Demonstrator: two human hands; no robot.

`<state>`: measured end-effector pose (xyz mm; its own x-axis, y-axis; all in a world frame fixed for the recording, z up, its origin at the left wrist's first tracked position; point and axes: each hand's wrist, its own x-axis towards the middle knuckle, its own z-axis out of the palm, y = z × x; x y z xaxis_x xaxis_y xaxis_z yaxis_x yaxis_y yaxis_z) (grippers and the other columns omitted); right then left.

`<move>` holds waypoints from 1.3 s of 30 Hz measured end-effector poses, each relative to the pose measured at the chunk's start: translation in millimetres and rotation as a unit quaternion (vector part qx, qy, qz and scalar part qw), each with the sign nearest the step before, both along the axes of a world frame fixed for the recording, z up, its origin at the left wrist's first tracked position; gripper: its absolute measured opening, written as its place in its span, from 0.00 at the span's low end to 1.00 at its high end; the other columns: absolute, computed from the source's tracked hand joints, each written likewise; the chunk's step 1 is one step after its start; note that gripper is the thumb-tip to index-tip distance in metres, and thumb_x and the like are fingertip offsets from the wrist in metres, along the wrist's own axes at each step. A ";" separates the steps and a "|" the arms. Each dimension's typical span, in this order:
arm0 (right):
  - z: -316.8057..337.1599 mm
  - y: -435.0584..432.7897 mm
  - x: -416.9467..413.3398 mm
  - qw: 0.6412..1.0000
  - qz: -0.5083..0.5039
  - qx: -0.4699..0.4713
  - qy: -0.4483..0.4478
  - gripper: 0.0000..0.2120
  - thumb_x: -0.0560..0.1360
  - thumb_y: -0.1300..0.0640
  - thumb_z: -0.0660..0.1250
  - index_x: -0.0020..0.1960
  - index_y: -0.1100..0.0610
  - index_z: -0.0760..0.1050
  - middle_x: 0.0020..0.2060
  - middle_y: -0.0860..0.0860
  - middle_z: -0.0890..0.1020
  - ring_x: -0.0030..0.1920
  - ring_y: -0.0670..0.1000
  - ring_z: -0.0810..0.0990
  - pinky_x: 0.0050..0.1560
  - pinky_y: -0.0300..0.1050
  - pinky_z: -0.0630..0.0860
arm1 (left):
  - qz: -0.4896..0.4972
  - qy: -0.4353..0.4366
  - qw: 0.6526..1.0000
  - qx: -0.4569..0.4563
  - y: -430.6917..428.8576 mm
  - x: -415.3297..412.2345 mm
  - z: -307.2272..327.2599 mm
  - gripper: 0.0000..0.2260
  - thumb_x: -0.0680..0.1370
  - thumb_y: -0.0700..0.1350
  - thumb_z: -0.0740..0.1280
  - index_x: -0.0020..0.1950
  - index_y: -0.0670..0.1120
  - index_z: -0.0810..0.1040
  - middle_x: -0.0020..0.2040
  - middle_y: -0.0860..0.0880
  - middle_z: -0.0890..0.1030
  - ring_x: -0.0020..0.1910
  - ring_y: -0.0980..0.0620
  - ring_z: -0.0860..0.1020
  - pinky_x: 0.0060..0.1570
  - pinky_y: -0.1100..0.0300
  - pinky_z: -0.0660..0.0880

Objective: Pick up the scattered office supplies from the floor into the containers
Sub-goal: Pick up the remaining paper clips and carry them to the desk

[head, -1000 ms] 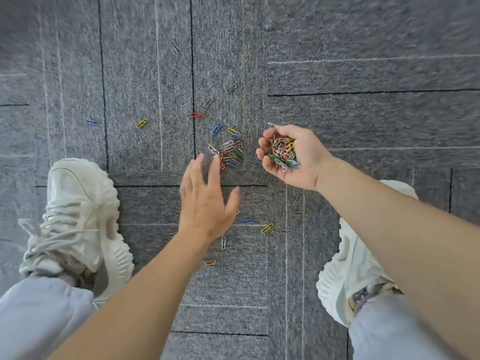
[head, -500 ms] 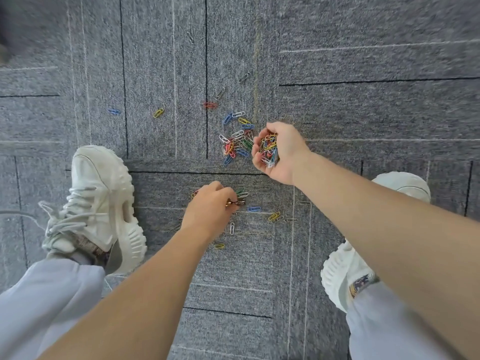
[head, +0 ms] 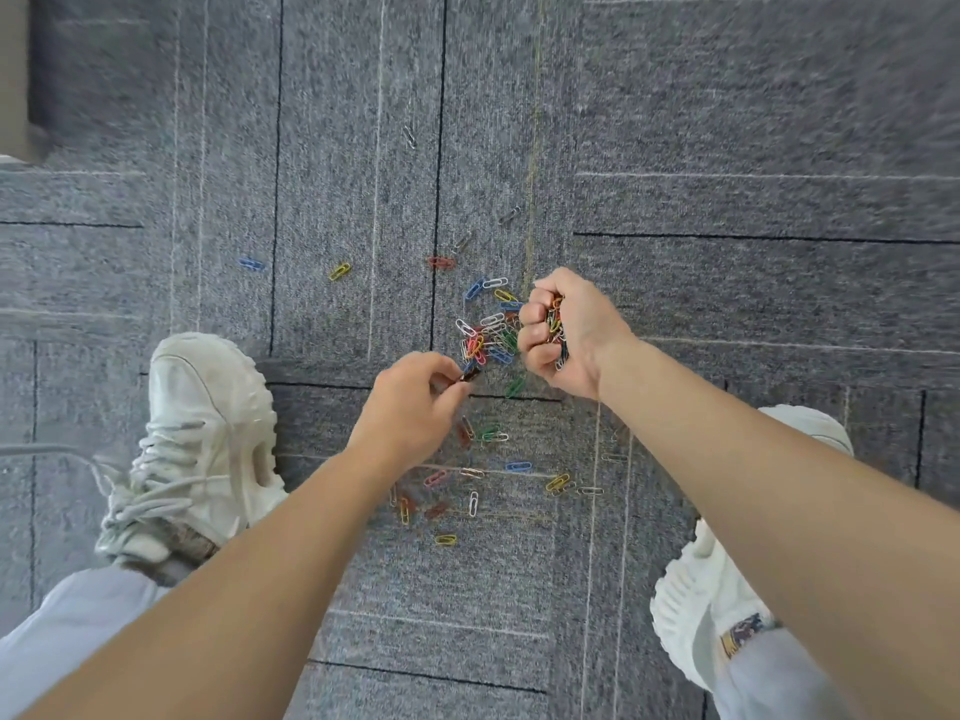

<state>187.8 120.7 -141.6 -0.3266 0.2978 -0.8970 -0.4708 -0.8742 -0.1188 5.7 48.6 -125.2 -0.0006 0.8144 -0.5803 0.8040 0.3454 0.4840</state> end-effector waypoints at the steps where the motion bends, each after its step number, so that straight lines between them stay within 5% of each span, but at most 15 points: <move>1: 6.2 3.9 -1.1 1.000 -0.004 0.000 0.002 0.17 0.78 0.55 0.56 0.30 0.50 0.63 0.27 0.45 0.68 0.25 0.44 0.62 0.19 0.33 0.54 | 0.007 -0.010 1.000 -0.001 8.4 -3.2 5.6 0.04 0.78 0.49 0.70 0.50 0.51 0.78 0.45 0.53 0.79 0.44 0.54 0.78 0.50 0.56 0.77; 9: 154.9 47.5 -16.6 0.986 0.075 0.107 -0.102 0.16 0.78 0.56 0.55 0.31 0.51 0.63 0.27 0.46 0.68 0.24 0.45 0.62 0.19 0.34 0.54 | -0.052 -0.056 0.997 0.007 78.0 -65.3 109.5 0.05 0.78 0.50 0.70 0.51 0.50 0.78 0.44 0.57 0.79 0.44 0.57 0.78 0.47 0.61 0.73; 19: 411.9 16.8 -85.4 0.972 0.041 0.181 -0.145 0.13 0.74 0.59 0.55 0.31 0.50 0.63 0.27 0.47 0.69 0.24 0.45 0.62 0.18 0.34 0.55 | -0.009 -0.141 0.980 0.143 78.0 -121.6 343.8 0.03 0.77 0.46 0.72 0.48 0.52 0.78 0.42 0.54 0.81 0.39 0.57 0.78 0.39 0.63 0.72; 23: 521.4 -19.5 -126.7 0.937 0.095 0.271 -0.199 0.13 0.72 0.59 0.56 0.29 0.51 0.64 0.28 0.48 0.69 0.25 0.47 0.62 0.20 0.34 0.55 | 0.048 -0.165 0.962 0.210 40.9 -162.9 445.2 0.09 0.77 0.45 0.72 0.56 0.52 0.78 0.40 0.55 0.79 0.35 0.59 0.75 0.33 0.68 0.71; 27: 618.9 -65.1 -182.3 0.889 0.153 0.364 -0.232 0.13 0.71 0.60 0.55 0.29 0.51 0.63 0.26 0.48 0.67 0.24 0.47 0.60 0.22 0.33 0.52 | 0.092 -0.154 0.931 0.317 -20.9 -223.0 538.1 0.05 0.70 0.45 0.76 0.41 0.54 0.83 0.30 0.62 0.80 0.30 0.63 0.76 0.37 0.63 0.73; 31: 689.5 -119.6 -238.6 0.870 0.179 0.425 -0.175 0.14 0.74 0.59 0.53 0.31 0.50 0.61 0.27 0.48 0.64 0.22 0.46 0.57 0.21 0.33 0.50 | 0.113 -0.136 0.906 0.384 -90.1 -274.2 627.5 0.05 0.71 0.33 0.75 0.45 0.40 0.83 0.29 0.57 0.79 0.25 0.64 0.73 0.29 0.71 0.67; 39: 760.3 -222.6 -366.0 0.817 0.225 0.517 -0.122 0.09 0.70 0.63 0.54 0.34 0.53 0.64 0.27 0.52 0.68 0.20 0.48 0.62 0.21 0.34 0.54 | 0.158 -0.059 0.860 0.482 -236.0 -358.5 722.2 0.08 0.71 0.42 0.77 0.40 0.53 0.80 0.33 0.58 0.80 0.31 0.61 0.76 0.35 0.64 0.73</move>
<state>-178.2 -101.8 618.7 -0.4603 0.8366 -0.2969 0.0190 -0.3251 -0.9455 -352.9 -187.3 597.0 -0.2970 0.8874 0.3525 0.6690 -0.0700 0.7399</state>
